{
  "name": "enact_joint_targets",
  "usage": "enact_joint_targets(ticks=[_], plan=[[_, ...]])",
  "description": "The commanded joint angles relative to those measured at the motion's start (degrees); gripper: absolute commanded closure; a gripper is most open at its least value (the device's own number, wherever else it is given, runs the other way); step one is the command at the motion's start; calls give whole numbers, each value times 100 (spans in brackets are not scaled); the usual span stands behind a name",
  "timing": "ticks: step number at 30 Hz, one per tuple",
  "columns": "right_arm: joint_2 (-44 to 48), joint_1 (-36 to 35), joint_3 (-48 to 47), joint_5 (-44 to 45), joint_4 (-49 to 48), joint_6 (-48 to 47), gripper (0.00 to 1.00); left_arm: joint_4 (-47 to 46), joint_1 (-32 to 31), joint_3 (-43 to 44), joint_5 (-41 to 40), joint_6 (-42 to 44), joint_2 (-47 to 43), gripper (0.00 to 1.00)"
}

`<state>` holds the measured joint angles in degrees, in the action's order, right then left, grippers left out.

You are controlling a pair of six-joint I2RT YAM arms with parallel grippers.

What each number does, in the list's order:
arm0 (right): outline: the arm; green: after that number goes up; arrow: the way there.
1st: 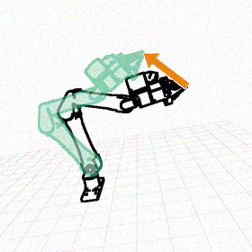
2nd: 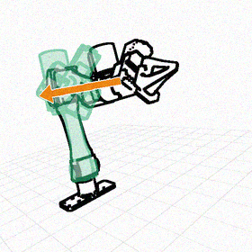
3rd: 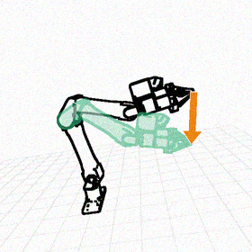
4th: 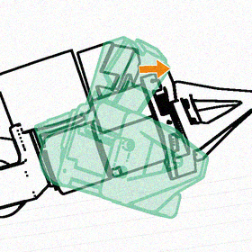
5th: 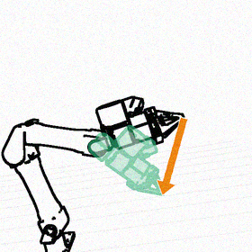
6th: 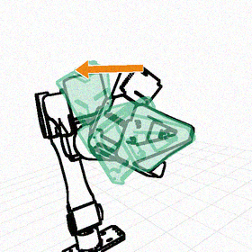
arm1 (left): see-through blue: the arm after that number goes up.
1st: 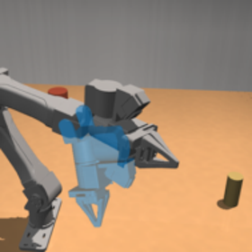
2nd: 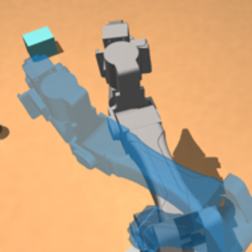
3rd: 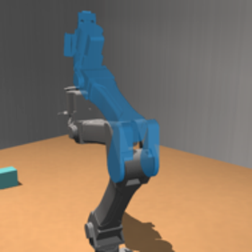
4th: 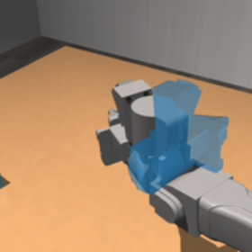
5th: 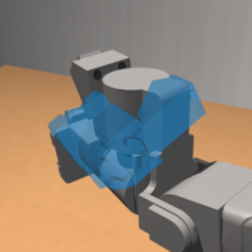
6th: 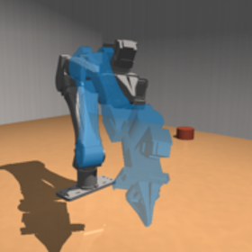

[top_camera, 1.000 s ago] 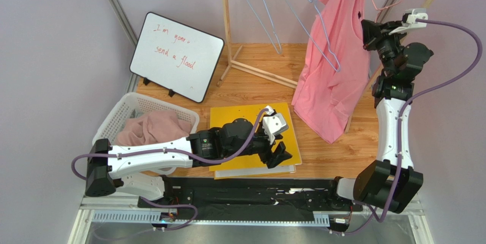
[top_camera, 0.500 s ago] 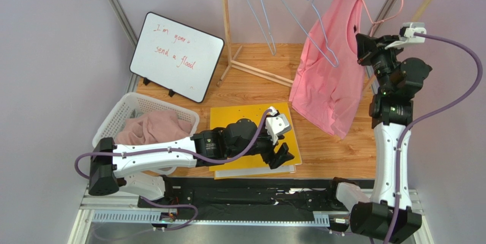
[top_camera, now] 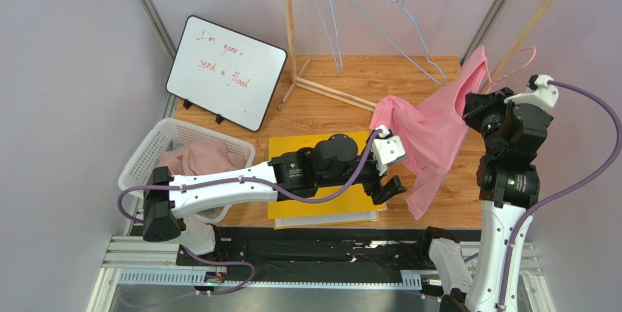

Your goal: Remove the t-shirt from the hanger

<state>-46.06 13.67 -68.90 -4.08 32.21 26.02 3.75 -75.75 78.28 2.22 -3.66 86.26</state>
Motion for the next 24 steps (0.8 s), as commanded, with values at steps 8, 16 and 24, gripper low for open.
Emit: enact_joint_targets(ticks=[8,16,24], plan=[[256,-83,-97,55,989,711,100,-295,-19,1303,516,1148,918,10],[36,-628,-158,573,1033,545,100,-559,-19,1418,1359,868,937,9],[71,-857,-255,830,1104,606,100,-701,-19,1821,614,392,1358,8]])
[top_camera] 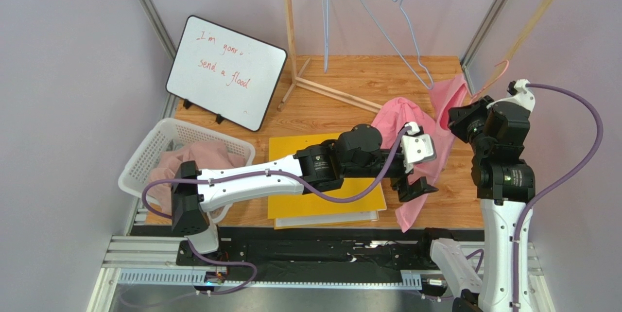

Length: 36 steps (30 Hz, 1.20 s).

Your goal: Remove the t-shirt from the hanger

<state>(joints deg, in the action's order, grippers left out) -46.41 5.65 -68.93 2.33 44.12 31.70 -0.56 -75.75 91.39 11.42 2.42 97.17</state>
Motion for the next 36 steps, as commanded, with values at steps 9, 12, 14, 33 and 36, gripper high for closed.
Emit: enact_joint_targets(ticks=[9,12,14,33,36], plan=[[282,-73,-507,110,176,-112,100,-190,-19,950,-1124,-136,857,15],[317,-73,-578,-47,299,-190,100,-182,-19,889,-1501,-57,830,28],[326,-73,-587,-153,334,-226,100,-164,-19,871,-1713,-4,821,46],[432,-73,-579,-864,98,-481,55,-569,-19,256,-2222,-504,233,100],[361,-73,-456,-1268,-148,-306,56,-577,-19,116,-2442,-575,128,100]])
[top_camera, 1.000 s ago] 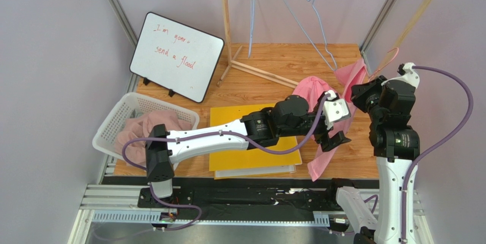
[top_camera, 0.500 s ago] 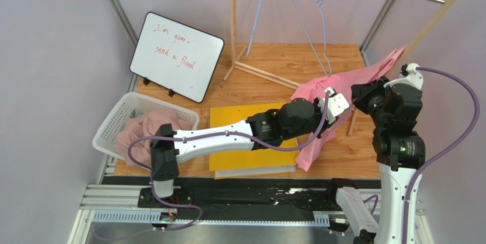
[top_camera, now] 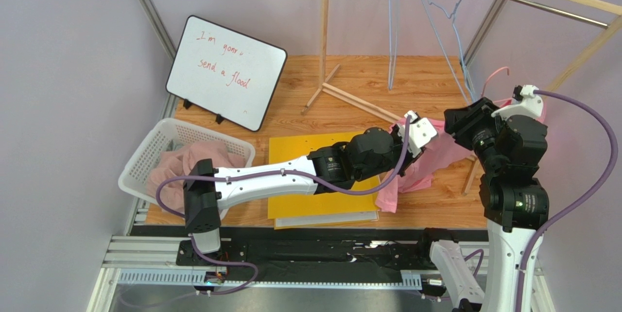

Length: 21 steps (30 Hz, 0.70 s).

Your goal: Remove the t-shirt from the hanger

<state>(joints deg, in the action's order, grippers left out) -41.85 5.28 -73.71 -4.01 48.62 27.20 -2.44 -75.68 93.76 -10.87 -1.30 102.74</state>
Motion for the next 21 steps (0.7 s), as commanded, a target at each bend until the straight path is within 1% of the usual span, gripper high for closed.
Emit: enact_joint_targets(ticks=[1,3,6,7,9,10,11,14,17,18,20,21], plan=[[-113,-36,50,-732,-669,197,57,-441,-26,-155,-239,-239,-456,100],[-166,-36,111,-925,-853,285,60,-433,-26,-217,-240,-248,-492,100],[-245,-36,94,-944,-942,321,71,-415,-26,-305,-179,-300,-605,100],[-254,-36,120,-952,-986,347,79,-415,-26,-331,-170,-309,-615,100],[-272,-36,181,-979,-1134,444,87,-415,-26,-410,-126,-344,-693,100],[-272,-36,234,-1005,-1188,557,95,-433,-26,-428,-108,-345,-720,100],[-280,-36,243,-1031,-1232,610,100,-433,-26,-437,-82,-362,-738,100],[-298,-36,252,-1040,-1285,909,100,-301,-26,-455,68,-345,-808,100],[-289,-36,226,-1128,-1329,1242,100,-231,-26,-673,156,-353,-957,83],[-289,-36,217,-1146,-1346,1322,100,-266,-26,-761,208,-353,-1053,70],[-289,-36,164,-1172,-1355,1437,100,-319,-26,-1050,235,-371,-1159,61],[-298,-36,112,-1172,-1355,1455,100,-388,-26,-1157,270,-406,-1273,53]])
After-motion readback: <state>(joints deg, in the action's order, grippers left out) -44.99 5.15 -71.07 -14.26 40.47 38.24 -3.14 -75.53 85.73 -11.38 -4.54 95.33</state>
